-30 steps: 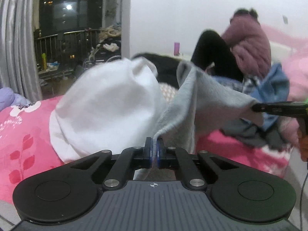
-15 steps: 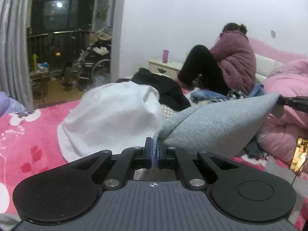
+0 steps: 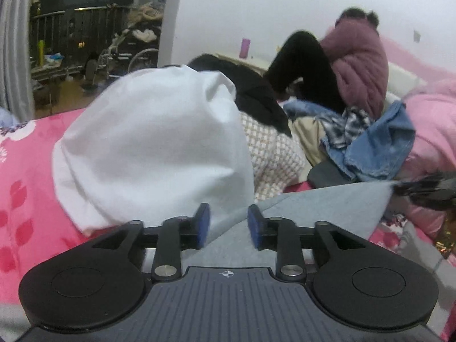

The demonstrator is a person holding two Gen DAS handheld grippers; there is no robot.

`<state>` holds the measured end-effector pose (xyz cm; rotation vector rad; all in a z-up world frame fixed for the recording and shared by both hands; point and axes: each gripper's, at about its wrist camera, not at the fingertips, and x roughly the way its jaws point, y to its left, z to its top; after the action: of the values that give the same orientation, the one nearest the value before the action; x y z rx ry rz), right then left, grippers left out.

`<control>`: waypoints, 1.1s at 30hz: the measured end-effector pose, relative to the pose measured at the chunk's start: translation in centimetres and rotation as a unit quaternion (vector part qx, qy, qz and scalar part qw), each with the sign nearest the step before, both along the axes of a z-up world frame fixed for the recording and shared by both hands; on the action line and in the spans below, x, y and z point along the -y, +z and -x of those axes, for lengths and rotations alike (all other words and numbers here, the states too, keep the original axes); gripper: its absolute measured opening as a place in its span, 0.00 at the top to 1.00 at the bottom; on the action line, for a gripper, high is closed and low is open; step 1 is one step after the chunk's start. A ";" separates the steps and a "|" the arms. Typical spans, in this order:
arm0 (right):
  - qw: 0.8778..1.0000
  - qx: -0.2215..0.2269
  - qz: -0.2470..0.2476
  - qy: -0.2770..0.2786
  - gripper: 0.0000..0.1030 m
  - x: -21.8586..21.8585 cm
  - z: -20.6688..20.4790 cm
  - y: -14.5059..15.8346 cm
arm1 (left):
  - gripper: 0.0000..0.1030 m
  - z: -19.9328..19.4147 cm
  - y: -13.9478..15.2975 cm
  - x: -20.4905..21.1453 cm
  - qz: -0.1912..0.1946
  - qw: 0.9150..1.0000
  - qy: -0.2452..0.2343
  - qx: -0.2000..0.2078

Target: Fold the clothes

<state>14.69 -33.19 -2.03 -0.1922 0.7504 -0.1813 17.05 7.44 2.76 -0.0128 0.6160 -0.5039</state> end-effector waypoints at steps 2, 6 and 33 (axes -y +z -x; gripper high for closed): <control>1.000 0.005 -0.014 -0.020 0.82 0.9 -0.4 0.0 | 0.67 1.8 0.2 -2.0 -0.004 1.000 0.001 0.006; 0.997 0.024 -0.045 -0.057 0.61 2.8 0.1 1.2 | 0.66 5.0 -1.3 -3.5 -0.080 0.996 -0.033 -0.017; 0.793 -0.084 -0.572 -0.192 0.63 2.4 2.0 -9.5 | 0.66 8.5 -12.7 5.3 -0.337 0.927 -0.151 0.067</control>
<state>12.70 -35.60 -11.58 1.1320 0.9559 -0.0669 8.58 2.15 -9.97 0.7758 0.6331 -0.5612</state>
